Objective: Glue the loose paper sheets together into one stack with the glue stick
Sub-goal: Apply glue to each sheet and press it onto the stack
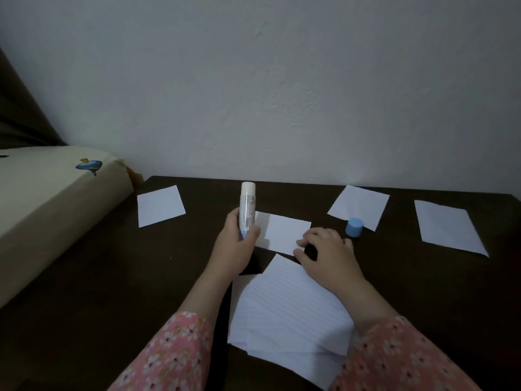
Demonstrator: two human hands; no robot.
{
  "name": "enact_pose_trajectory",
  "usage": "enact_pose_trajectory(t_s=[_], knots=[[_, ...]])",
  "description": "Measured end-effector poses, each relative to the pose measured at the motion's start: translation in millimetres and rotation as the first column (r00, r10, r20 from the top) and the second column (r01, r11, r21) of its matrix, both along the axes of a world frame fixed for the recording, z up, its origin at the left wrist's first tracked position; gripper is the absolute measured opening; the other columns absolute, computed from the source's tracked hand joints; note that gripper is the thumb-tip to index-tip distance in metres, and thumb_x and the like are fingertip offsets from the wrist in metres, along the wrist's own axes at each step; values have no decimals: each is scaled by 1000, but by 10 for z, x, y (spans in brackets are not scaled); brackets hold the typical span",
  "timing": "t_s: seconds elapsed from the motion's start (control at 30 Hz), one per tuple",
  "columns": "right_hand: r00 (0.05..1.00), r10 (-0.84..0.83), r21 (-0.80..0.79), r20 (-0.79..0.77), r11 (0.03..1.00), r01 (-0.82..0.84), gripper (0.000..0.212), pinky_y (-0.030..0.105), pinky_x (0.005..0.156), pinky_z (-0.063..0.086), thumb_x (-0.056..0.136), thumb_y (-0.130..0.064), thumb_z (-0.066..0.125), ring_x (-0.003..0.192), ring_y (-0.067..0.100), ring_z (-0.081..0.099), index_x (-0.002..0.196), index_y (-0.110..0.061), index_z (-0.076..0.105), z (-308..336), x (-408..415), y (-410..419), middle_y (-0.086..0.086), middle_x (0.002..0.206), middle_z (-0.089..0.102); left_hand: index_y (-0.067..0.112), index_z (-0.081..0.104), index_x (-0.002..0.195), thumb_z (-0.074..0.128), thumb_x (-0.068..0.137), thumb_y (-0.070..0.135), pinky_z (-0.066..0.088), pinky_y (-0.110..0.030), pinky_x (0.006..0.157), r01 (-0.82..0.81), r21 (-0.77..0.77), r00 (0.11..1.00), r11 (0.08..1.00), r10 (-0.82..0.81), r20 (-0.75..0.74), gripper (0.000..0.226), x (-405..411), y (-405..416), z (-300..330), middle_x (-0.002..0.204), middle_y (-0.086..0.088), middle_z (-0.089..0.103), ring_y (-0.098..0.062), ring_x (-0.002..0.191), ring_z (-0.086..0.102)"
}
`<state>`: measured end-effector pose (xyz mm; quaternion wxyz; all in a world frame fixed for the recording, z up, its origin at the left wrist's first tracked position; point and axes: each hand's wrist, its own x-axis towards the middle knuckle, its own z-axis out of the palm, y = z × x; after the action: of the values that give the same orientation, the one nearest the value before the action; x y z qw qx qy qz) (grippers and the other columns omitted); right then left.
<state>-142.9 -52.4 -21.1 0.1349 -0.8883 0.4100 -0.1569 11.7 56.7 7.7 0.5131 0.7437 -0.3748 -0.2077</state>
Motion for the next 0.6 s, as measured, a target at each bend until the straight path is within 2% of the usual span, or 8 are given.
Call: enact_pose_trajectory(t_s=[0.1,0.17,0.27,0.33,0.43,0.5,0.6], knots=[[1000,-12,-27,16,1000,12,22,44,109,19,94,-44,49,126,7,35,109,-35,62,24,-35,-4,-17,128,49,32,36,130,58,93,31,43,-15,64,-127,-119,987,985,114,-109,43,-87,-60,8,137,1,45,-6,106,48],[1000,-14,-29,13,999,15,18,49,111,16,95,-41,50,129,7,34,106,-35,63,46,-55,-16,-18,132,50,30,45,122,61,90,37,47,-19,68,-228,-196,963,954,191,-190,36,-119,-105,20,125,2,52,-13,103,55],[999,18,55,27,998,-19,15,53,114,15,94,-37,52,128,6,37,107,-37,60,87,-102,-31,-20,130,52,27,59,117,63,86,44,49,-28,76,-285,-257,908,924,174,-382,35,-113,-175,40,114,-9,61,-23,99,60],[999,37,83,26,996,-39,18,56,114,11,94,-41,52,130,4,34,111,-39,59,101,-144,-42,-21,132,49,25,62,109,59,86,51,50,-32,81,-305,-242,872,921,168,-459,34,-113,-206,50,107,-9,64,-17,87,60],[999,26,77,-40,997,-23,27,62,112,-3,94,-49,49,140,8,23,121,-43,54,90,-182,-79,-20,144,40,22,56,112,49,89,54,52,-34,80,-258,-223,853,940,113,-510,40,-123,-232,37,100,-6,65,-13,77,59],[997,10,102,-76,995,-2,34,63,111,-7,94,-53,47,145,14,14,126,-45,51,84,-190,-109,-19,151,32,23,51,114,51,93,46,53,-35,83,-155,-195,911,969,64,-408,31,-167,-234,44,97,-2,63,-11,80,60],[999,19,162,-41,987,-12,35,64,112,-4,94,-51,48,146,14,9,129,-44,51,60,-196,-134,-19,152,29,25,41,127,59,92,31,52,-31,83,-20,-119,991,993,4,-136,41,-241,-254,40,104,6,57,-10,93,59]])
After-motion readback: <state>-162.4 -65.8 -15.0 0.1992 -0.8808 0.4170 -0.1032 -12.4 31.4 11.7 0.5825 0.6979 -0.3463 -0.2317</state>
